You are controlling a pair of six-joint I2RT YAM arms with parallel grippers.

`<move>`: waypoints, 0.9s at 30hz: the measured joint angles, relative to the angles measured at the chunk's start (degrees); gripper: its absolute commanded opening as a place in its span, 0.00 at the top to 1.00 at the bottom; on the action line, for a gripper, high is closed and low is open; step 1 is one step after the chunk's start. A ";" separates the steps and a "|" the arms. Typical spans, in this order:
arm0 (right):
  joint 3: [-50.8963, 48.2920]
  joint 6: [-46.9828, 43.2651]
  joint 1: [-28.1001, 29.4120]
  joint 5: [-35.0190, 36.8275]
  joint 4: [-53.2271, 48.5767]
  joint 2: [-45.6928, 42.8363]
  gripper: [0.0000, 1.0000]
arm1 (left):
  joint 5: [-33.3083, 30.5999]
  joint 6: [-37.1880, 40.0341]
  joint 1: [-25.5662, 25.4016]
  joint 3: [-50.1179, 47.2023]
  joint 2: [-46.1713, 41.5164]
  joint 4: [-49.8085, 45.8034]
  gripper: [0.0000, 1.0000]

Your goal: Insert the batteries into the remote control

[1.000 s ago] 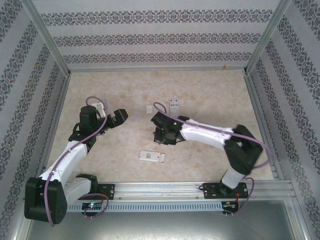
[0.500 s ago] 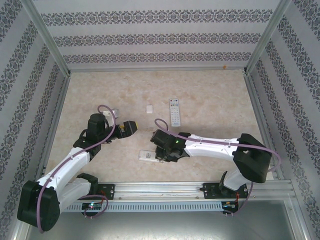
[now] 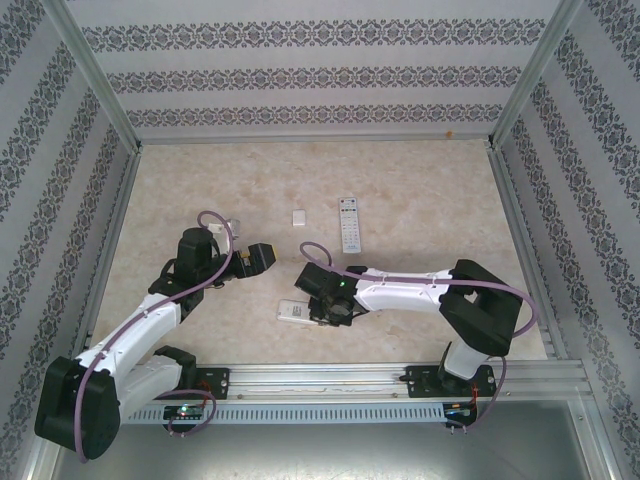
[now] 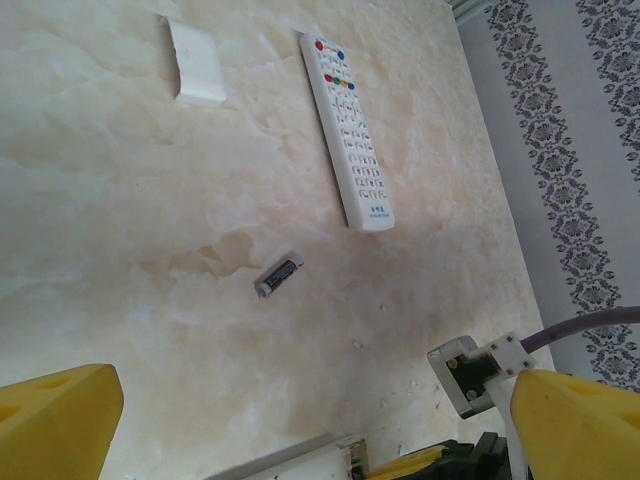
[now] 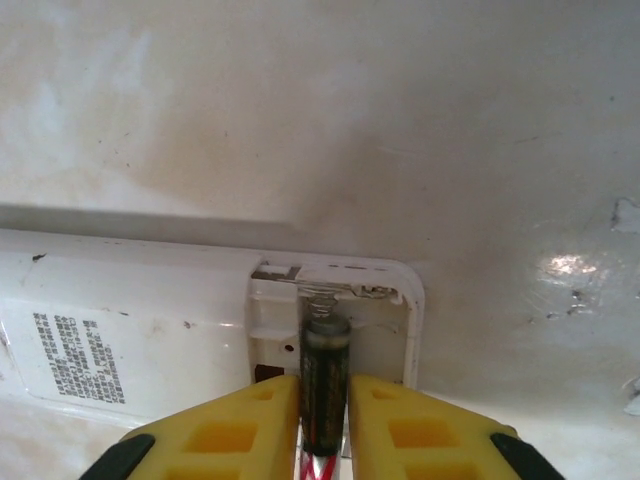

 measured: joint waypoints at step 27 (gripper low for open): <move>0.44 -0.28 0.00 -0.13 -0.31 -0.20 0.85 | -2.62 -2.03 -11.08 -3.91 4.09 -9.14 0.34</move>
